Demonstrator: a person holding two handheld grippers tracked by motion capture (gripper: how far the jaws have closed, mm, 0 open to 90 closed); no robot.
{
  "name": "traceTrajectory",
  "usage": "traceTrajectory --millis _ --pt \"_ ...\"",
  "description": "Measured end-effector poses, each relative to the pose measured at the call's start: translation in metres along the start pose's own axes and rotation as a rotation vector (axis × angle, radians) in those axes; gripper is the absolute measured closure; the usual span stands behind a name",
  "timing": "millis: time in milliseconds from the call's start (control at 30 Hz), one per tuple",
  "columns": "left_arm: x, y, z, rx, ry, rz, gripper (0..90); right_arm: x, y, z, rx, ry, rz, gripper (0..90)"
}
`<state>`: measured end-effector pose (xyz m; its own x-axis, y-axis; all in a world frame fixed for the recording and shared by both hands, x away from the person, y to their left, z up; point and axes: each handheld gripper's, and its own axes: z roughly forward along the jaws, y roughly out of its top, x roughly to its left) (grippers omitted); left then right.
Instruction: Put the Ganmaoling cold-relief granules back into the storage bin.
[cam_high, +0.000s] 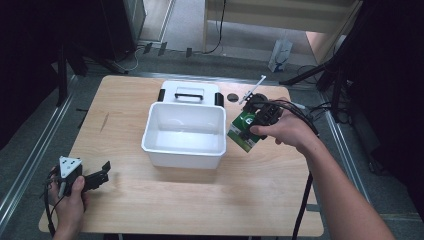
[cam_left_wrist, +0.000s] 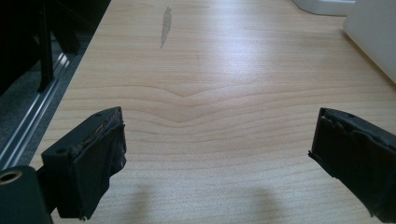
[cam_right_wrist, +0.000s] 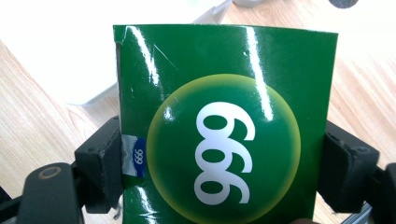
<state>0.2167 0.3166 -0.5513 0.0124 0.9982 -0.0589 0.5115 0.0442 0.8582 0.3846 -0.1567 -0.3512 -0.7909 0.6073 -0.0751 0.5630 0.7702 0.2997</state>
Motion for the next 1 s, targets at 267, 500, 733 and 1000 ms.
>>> traceTrajectory --millis 267,500,733,1000 --pt "0.000 0.000 0.000 -0.002 -0.002 -0.004 3.8 -0.002 0.014 -0.014 0.007 -0.018 -0.014 17.2" --pt "0.000 0.000 0.000 -0.001 -0.001 -0.002 3.8 -0.002 0.022 -0.023 -0.002 -0.010 -0.021 17.2" --pt "0.000 0.000 0.000 0.001 -0.002 0.001 3.8 0.005 0.031 -0.024 -0.005 -0.003 -0.048 17.1" --pt "0.000 0.000 0.000 0.000 -0.003 0.001 3.8 0.014 0.043 -0.024 -0.020 0.014 -0.091 17.1"
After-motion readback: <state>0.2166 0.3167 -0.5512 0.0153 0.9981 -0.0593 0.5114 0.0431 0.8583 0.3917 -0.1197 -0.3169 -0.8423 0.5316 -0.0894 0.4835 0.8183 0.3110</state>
